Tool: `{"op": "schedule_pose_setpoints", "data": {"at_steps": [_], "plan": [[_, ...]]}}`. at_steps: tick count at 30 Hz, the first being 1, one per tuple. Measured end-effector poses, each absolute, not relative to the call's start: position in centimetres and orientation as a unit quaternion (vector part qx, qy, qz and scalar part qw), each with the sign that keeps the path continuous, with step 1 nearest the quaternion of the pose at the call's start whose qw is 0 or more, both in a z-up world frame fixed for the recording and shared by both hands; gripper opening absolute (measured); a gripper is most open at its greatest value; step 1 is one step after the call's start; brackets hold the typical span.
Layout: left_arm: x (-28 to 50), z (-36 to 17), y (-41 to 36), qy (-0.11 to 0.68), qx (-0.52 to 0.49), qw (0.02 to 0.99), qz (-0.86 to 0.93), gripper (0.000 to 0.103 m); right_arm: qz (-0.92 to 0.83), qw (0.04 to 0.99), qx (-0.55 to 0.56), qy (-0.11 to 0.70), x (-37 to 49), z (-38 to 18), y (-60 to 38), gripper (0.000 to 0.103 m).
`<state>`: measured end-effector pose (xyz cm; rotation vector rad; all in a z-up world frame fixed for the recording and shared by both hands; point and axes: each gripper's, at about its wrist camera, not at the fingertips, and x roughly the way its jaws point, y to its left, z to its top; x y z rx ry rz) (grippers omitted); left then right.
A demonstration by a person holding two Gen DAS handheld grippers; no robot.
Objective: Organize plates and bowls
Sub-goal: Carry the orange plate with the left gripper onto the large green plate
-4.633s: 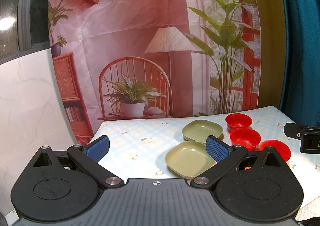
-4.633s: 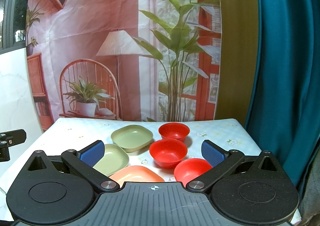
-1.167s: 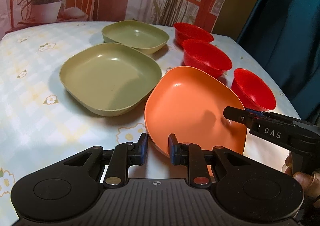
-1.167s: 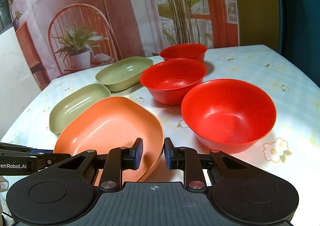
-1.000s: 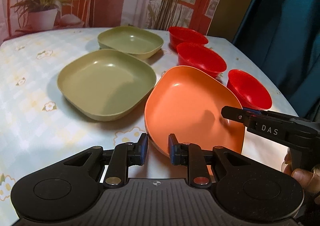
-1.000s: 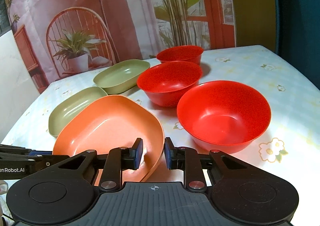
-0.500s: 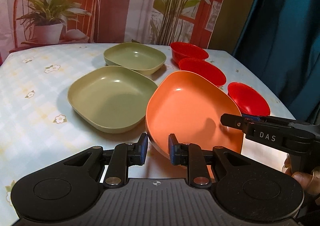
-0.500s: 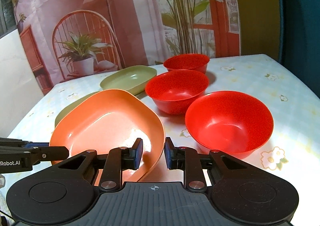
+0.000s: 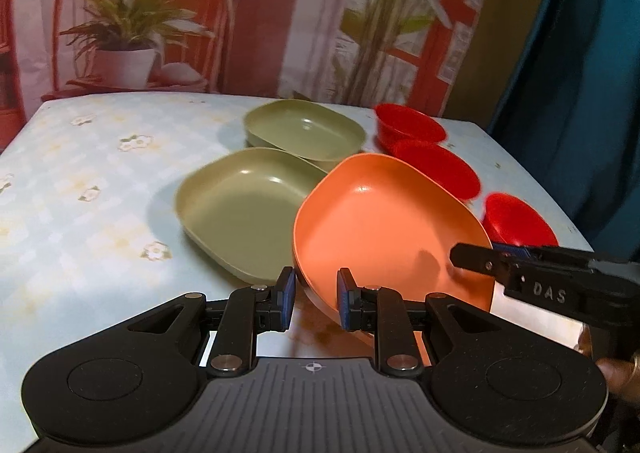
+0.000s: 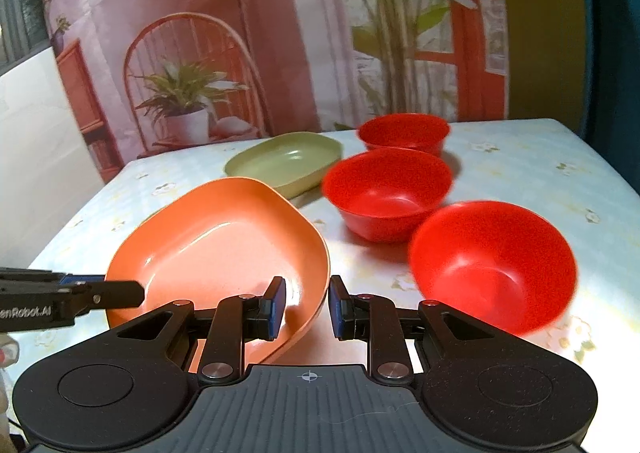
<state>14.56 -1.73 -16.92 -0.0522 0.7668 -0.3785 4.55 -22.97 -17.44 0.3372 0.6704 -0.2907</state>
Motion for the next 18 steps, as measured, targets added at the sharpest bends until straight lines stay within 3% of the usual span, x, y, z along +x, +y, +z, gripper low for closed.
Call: {"op": "schedule_pose_setpoints", "data": {"at_steps": [18], "plan": [[22.5, -16.1, 2.4, 0.381, -0.025, 0.917, -0.119, 0.023, -0.093, 0.92, 0.156, 0.346, 15.4, -17.5, -20.9, 0.022]]}}
